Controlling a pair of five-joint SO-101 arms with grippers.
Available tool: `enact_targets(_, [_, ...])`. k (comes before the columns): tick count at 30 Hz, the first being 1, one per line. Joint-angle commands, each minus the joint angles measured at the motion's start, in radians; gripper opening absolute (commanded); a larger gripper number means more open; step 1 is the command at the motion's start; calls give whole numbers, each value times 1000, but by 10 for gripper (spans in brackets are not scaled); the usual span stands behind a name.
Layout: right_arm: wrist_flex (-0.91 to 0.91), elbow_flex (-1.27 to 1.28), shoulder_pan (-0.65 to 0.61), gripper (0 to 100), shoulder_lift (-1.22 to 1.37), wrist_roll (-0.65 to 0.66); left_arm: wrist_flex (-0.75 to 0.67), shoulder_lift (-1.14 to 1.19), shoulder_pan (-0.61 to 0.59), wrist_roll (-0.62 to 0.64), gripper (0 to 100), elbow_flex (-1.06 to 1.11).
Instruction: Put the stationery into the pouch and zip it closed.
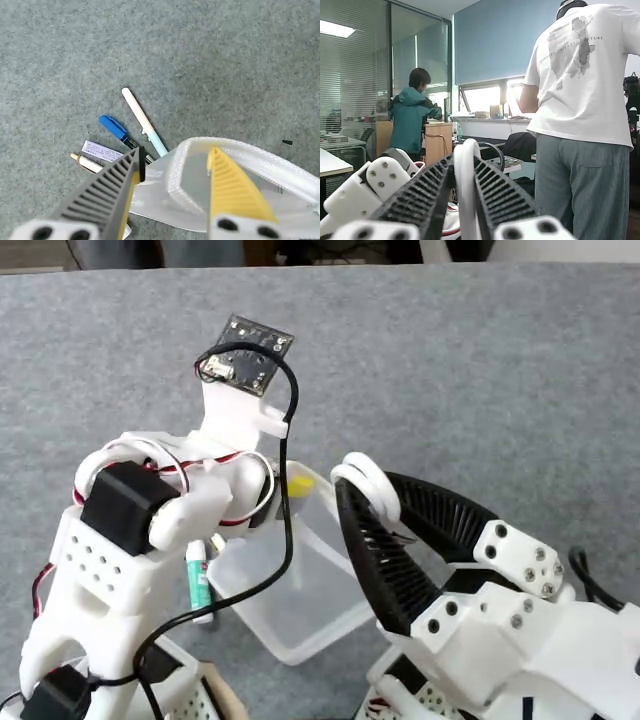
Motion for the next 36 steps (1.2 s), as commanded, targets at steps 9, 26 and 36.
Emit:
enact_targets(9, [-8,-10,-12,11,25,-6,18,8,18,-14,18,105])
enact_targets(26, [-8,-33,-12,11,25,-6,18,-26,19,-12,28,217])
enact_targets(36, [-8,-87,-12,11,33,-6,18,-370,157,-6,28,335])
